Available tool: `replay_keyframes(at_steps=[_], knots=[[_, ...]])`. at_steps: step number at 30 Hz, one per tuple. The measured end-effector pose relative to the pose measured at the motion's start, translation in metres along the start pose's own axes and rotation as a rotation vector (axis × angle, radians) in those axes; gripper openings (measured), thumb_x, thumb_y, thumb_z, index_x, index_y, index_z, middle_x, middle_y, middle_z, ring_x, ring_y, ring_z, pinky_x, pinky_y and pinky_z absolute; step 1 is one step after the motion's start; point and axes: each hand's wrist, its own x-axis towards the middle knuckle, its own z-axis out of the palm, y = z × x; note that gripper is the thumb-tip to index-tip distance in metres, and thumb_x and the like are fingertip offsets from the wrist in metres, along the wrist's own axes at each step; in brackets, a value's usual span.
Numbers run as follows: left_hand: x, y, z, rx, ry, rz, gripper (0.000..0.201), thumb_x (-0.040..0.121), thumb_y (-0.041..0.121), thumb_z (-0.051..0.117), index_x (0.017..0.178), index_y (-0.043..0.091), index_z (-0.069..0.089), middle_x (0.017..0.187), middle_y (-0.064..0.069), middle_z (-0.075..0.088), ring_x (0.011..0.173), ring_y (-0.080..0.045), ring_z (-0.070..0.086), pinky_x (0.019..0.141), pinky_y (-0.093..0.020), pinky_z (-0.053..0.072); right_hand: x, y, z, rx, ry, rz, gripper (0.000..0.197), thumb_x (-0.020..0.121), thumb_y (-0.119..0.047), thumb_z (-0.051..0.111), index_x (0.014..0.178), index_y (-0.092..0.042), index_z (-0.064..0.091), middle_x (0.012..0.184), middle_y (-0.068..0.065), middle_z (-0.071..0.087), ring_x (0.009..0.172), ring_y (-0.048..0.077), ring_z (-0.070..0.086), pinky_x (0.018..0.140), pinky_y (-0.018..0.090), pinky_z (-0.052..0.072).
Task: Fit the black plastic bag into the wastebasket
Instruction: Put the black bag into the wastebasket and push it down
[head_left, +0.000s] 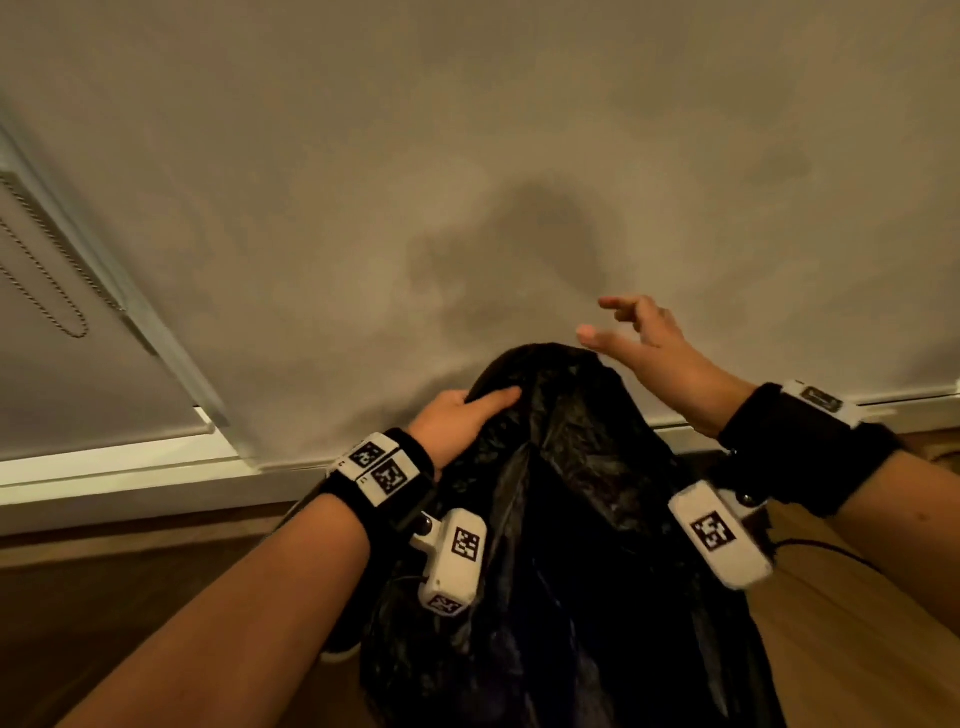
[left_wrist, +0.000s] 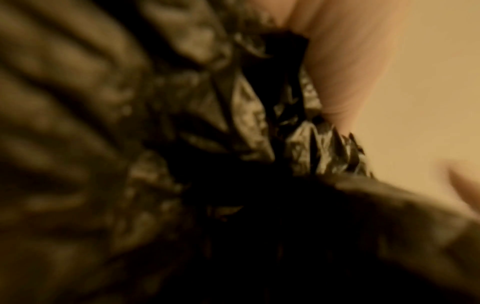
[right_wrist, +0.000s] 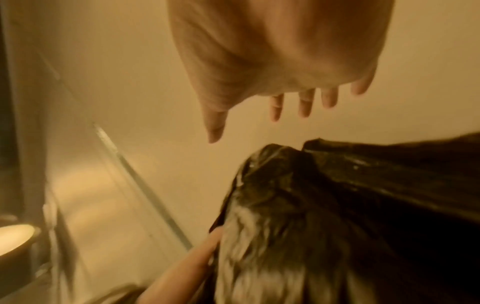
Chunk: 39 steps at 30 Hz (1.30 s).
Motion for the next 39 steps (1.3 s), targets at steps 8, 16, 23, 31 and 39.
replay_keyframes(at_steps=[8,16,23,31,39], knots=[[-0.003,0.012,-0.005,-0.252,-0.059,-0.085,0.053,0.083,0.051,0.062,0.112,0.006,0.067,0.108,-0.016,0.071,0.102,-0.031,0.067,0.094,-0.041,0.051,-0.021,0.029,0.042,0.084,-0.48,-0.004,0.067,0.077,-0.017,0.077,0.136,-0.028,0.046,0.126,-0.01,0.062,0.112,0.004,0.061,0.098,0.026,0.047],[-0.007,-0.008,-0.044,0.399,0.047,0.036,0.063,0.07,0.074,0.056,0.11,0.026,0.064,0.107,-0.004,0.071,0.093,-0.016,0.067,0.092,-0.033,0.052,-0.019,0.033,0.01,0.361,-0.417,0.302,0.021,0.08,-0.02,0.068,0.085,-0.001,0.073,0.081,0.014,0.075,0.07,0.021,0.072,0.064,0.026,0.056],[-0.026,0.018,-0.012,0.407,-0.228,0.186,0.08,0.073,0.053,0.068,0.138,0.03,0.028,0.119,0.012,0.054,0.105,-0.004,0.058,0.09,-0.02,0.047,-0.005,0.019,0.03,0.426,-0.33,0.289,0.042,0.086,-0.033,0.065,0.109,0.001,0.068,0.105,0.02,0.071,0.093,0.033,0.07,0.085,0.041,0.057],[-0.001,-0.008,-0.044,0.301,0.026,0.047,0.034,0.082,0.039,0.069,0.096,0.008,0.072,0.095,-0.01,0.073,0.082,-0.021,0.07,0.081,-0.031,0.056,0.013,0.017,0.014,0.059,-0.245,0.158,0.051,0.082,-0.044,0.068,0.125,-0.017,0.06,0.118,-0.002,0.065,0.103,0.012,0.063,0.092,0.03,0.046],[-0.003,-0.015,-0.053,-0.228,0.047,-0.004,0.022,0.087,0.023,0.066,0.104,0.009,0.068,0.105,-0.012,0.072,0.091,-0.021,0.071,0.078,-0.031,0.057,-0.003,0.043,0.026,0.198,-0.51,0.402,0.045,0.083,-0.044,0.065,0.115,-0.012,0.067,0.11,0.011,0.072,0.098,0.025,0.07,0.092,0.038,0.054]])
